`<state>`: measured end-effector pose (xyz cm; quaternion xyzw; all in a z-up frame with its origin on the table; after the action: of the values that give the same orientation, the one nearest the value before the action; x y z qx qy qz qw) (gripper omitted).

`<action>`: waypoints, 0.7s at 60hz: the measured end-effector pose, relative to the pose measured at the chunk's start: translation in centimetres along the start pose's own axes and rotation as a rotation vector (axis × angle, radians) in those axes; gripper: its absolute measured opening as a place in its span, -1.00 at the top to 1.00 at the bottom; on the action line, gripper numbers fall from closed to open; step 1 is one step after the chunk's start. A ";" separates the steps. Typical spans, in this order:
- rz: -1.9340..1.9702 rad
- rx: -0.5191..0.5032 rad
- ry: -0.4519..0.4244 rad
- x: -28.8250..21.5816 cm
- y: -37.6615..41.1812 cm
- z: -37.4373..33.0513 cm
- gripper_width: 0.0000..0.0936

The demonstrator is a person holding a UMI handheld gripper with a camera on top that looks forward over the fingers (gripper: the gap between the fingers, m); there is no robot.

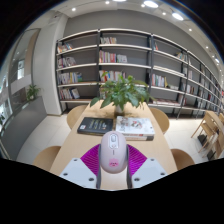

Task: Arrange mouse

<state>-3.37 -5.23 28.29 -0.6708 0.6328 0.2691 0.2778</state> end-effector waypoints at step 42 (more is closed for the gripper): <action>0.082 0.038 0.388 22.8 -19.5 8.6 0.25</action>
<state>17.27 -14.20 6.60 -0.6783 0.7063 0.1338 0.1523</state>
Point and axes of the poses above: the point between the fingertips, and its own axes, seen from behind it with the camera up: y to the left, x down, z forward, the way the camera looks, the point moved 9 cm from there along -z, backward, against the way the camera looks, and after that the axes turned 15 degrees about y, right-handed, at the moved point
